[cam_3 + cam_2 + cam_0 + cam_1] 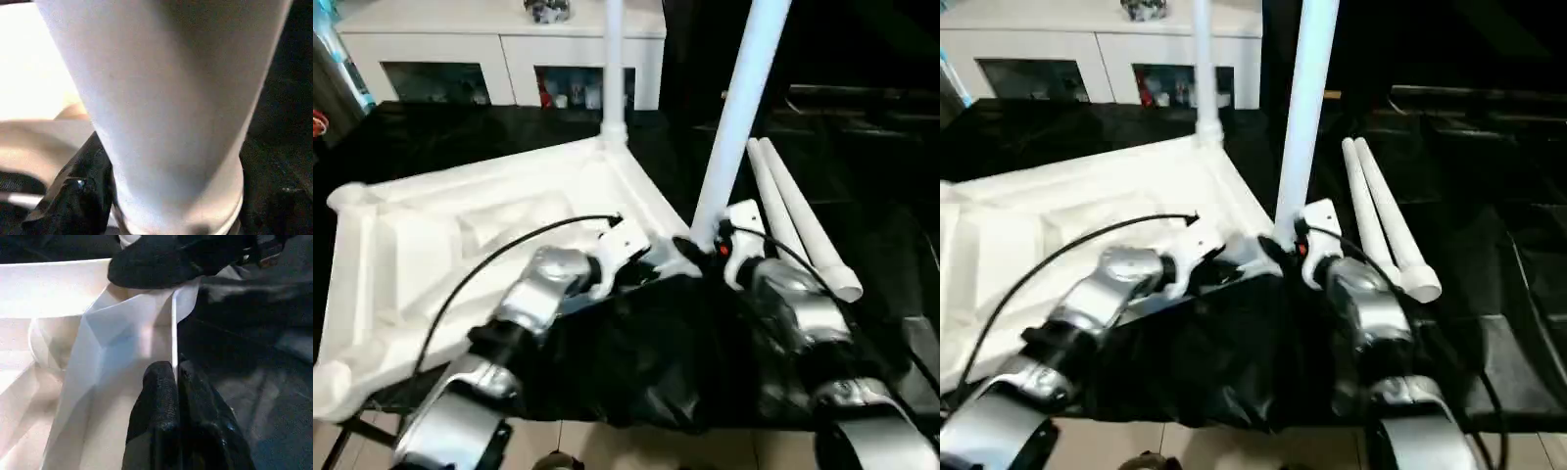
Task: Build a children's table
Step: Rotate leg to tighten
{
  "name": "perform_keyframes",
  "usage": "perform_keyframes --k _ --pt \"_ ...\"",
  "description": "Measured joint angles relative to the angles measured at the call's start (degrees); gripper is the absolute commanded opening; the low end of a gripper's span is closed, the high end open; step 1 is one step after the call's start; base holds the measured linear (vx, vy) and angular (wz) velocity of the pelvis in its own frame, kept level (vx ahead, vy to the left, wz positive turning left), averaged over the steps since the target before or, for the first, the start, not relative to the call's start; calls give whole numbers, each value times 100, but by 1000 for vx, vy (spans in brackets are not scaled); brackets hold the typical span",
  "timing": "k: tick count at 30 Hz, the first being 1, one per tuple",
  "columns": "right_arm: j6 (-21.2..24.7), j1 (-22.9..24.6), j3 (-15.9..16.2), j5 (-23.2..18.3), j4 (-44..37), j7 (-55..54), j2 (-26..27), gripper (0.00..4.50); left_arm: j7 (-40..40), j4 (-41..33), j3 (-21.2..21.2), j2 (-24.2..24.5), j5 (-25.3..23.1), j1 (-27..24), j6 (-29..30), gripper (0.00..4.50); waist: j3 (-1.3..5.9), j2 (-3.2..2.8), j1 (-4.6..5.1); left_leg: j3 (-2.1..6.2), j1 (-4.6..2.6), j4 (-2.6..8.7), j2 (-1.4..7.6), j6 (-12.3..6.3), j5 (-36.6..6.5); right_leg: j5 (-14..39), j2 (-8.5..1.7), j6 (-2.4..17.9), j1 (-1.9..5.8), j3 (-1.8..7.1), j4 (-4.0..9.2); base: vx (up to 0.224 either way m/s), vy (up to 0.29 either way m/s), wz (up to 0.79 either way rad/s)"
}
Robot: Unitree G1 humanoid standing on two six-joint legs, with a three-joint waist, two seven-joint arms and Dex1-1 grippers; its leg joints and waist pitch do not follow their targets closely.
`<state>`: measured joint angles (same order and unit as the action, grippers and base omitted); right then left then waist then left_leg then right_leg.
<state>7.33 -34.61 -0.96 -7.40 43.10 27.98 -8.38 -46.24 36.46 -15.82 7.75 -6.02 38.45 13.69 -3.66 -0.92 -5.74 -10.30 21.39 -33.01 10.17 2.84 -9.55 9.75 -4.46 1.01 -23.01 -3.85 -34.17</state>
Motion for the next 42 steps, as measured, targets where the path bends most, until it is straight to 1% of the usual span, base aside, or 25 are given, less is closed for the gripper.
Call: perform_keyframes --k 1,2,3,6,9,13,15,17,20,22,24,26,28,30,31,36,41,42 --pt "-90 -30 -44 29 76 -26 38 314 26 0 7 -7 -11 3 1 0 0 0 0 0 1 0 0 0 0 0 0 0 0 0 0 0 0 0" --pt "-141 -45 -57 30 119 -25 45 314 29 -1 11 -9 -16 6 1 0 0 0 0 0 2 0 0 0 0 0 0 0 -1 0 0 0 0 0" --pt "-173 -56 -79 24 157 -11 54 349 25 -3 11 -9 -18 5 0 0 0 0 0 0 2 0 0 -1 0 0 0 0 0 0 0 0 0 0" --pt "-184 -63 -100 -2 178 173 54 361 -90 -26 10 35 -18 -1 -31 0 0 -1 9 0 4 0 0 -1 0 0 0 0 -2 -1 1 0 0 0" --pt "-254 -29 -41 -22 170 453 -7 396 -272 -130 -12 140 -15 -75 -121 0 0 -1 26 0 5 1 1 -1 0 2 0 -2 -4 -2 2 0 0 0" --pt "-372 264 182 -32 -176 1230 -256 396 -746 -438 -76 367 72 -266 -212 0 0 -6 8 0 9 3 2 -2 0 6 0 -8 -5 -3 4 0 0 0" --pt "-370 424 281 -62 -387 1641 -419 396 -967 -546 -94 457 120 -348 -242 0 -1 -8 -16 -1 9 3 2 -2 -1 7 0 -8 -5 -3 6 0 0 0" --pt "-304 595 365 -131 -643 2074 -618 396 -1221 -650 -104 553 182 -424 -263 0 0 -12 -42 -1 8 2 2 -2 -1 6 0 -8 -4 -3 4 0 0 0" --pt "-230 721 435 -185 -856 2503 -808 396 -1472 -673 -112 616 223 -445 -304 0 0 -18 -77 -1 7 2 2 -2 -1 6 0 -8 -4 -3 2 0 0 0" --pt "-154 863 593 -234 -1112 2912 -993 396 -1716 -702 -142 731 311 -496 -351 0 0 -23 -97 -1 6 3 3 -2 -1 6 0 -9 -3 -3 1 0 0 0" --pt "-102 970 653 -293 -1300 3163 -1107 396 -1877 -702 -146 790 361 -497 -371 0 0 -23 -112 -1 7 3 3 -2 -1 6 0 -9 -2 -4 1 0 0 0" --pt "-11 1073 739 -319 -1516 3392 -1269 370 -2072 -703 -170 855 409 -504 -400 0 0 -24 -130 -1 9 2 3 -2 0 6 0 -9 -2 -3 2 0 0 0" --pt "82 1153 816 -336 -1692 3587 -1360 354 -2251 -703 -202 934 459 -513 -443 0 0 -24 -152 -1 9 2 4 -2 0 7 0 -9 -2 -3 2 0 0 0" --pt "130 1193 821 -339 -1769 3655 -1386 346 -2341 -703 -202 964 469 -523 -472 0 0 -24 -161 -1 9 2 4 -2 0 7 0 -9 -2 -3 2 0 0 0" --pt "147 1198 823 -343 -1784 3693 -1398 328 -2384 -703 -202 975 472 -523 -485 0 0 -24 -167 -1 9 2 4 -2 0 7 0 -9 -3 -3 2 0 0 0" --pt "229 1202 826 -344 -1829 3701 -1408 290 -2441 -703 -203 983 483 -523 -489 0 0 -24 -189 -1 9 2 4 -2 -1 7 0 -10 -3 -3 2 0 0 0" --pt "258 1189 790 -343 -1808 3517 -1318 280 -2370 -695 -187 984 482 -523 -487 0 0 -24 -194 -1 8 1 4 -2 0 7 0 -10 -3 -3 2 0 0 0" --pt "241 1136 738 -313 -1700 3294 -1207 277 -2242 -674 -165 969 472 -523 -480 0 0 -24 -170 -1 7 0 4 -1 0 7 0 -9 -4 -3 0 0 0 0"
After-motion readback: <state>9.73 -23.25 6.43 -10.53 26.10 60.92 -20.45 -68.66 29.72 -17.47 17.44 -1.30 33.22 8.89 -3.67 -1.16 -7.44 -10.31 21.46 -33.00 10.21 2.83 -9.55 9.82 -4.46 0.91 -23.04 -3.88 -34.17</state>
